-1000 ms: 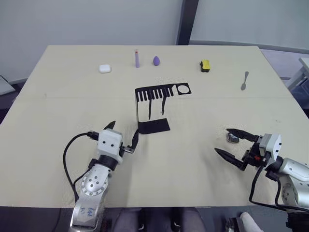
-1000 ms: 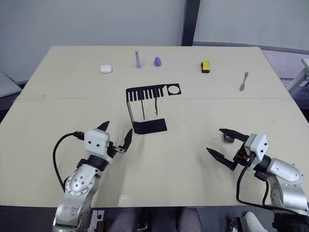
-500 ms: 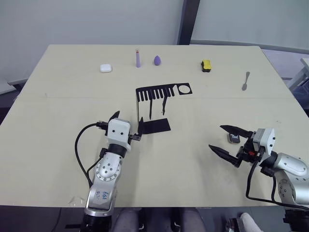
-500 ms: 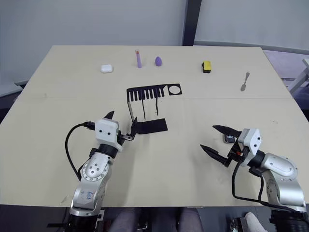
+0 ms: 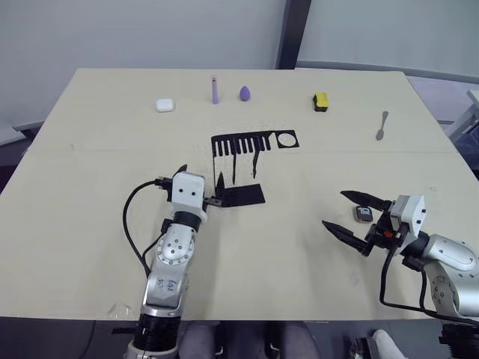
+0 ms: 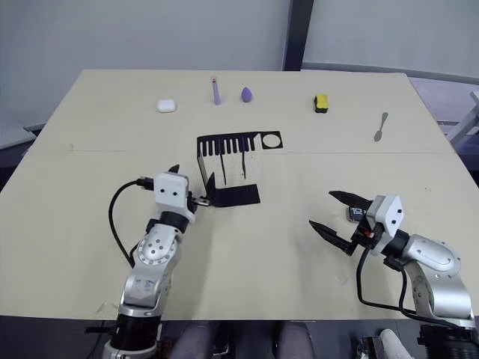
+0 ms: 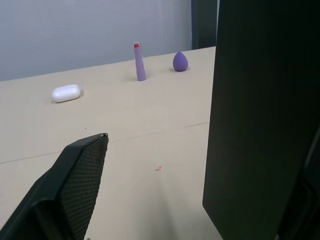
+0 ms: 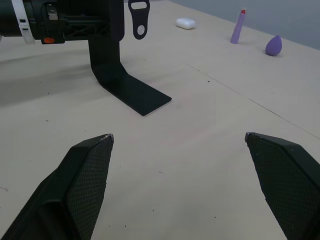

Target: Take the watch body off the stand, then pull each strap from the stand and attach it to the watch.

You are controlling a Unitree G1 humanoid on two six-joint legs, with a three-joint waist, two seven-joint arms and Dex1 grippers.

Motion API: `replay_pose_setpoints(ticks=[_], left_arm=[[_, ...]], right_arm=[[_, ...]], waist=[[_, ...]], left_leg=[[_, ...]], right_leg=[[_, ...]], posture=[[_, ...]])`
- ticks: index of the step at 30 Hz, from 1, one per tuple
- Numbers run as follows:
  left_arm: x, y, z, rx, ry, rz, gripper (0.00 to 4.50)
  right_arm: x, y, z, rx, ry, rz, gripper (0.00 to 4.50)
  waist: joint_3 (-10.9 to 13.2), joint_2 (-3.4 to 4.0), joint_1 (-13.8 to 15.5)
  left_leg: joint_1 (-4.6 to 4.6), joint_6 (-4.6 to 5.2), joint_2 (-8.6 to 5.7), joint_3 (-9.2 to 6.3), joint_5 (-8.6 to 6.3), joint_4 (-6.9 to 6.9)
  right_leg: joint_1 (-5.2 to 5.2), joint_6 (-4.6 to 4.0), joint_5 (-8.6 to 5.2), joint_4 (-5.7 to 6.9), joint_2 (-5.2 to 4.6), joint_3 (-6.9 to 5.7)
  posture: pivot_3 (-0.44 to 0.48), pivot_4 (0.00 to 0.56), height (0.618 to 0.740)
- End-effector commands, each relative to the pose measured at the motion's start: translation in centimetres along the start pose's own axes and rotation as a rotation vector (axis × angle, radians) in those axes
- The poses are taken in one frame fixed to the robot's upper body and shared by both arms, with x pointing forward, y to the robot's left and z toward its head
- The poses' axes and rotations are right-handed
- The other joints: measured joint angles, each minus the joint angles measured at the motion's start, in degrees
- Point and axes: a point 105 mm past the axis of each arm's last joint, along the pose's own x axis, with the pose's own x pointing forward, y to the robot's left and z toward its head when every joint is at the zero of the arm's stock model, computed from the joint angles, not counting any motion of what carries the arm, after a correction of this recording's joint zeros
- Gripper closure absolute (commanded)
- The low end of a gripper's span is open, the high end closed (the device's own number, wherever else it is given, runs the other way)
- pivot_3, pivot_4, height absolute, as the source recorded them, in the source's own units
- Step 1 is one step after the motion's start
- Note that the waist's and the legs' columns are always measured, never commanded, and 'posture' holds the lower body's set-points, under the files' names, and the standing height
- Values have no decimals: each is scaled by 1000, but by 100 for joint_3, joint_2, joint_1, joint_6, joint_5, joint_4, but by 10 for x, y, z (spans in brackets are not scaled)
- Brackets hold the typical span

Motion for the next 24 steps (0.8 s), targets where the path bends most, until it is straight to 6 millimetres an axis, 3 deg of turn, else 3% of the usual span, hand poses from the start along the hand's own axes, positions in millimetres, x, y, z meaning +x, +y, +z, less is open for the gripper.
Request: replay_pose_setpoints(ticks=[1,5,6,7,14,24], left_arm=[[2,-4,11,-7,-39,-4,0],[3,-8,13,-14,-45,-19,0],[3,-8,14,-14,-46,-22,539],[3,-9,14,-14,-47,-26,744],[7,-17,18,-6,-71,-71,4382],[6,-19,22,-3,-96,-96,4448]], right_arm=[[1,0,11,-40,-13,3,31],[2,0,10,-38,-12,2,31],[2,0,10,-38,-11,0,0],[2,0,9,-37,-9,-3,0],[1,1,7,-26,-8,-25,0],[16,17,10,47,-97,-109,0]], waist=[[0,0,0],[0,0,0],[0,0,0],[0,0,0],[0,0,-1],[0,0,-2]], left_leg=[[0,0,0,0,0,0],[0,0,0,0,0,0],[0,0,0,0,0,1],[0,0,0,0,0,1],[0,0,0,0,0,0],[-3,-1,1,0,0,0]], right_leg=[[0,0,0,0,0,0],[0,0,0,0,0,0],[0,0,0,0,0,0],[0,0,0,0,0,0],[0,0,0,0,0,-1],[-4,0,0,2,-1,0]], posture=[[0,150,740],[0,150,740],[0,150,740],[0,150,740],[0,150,740],[0,150,740]])
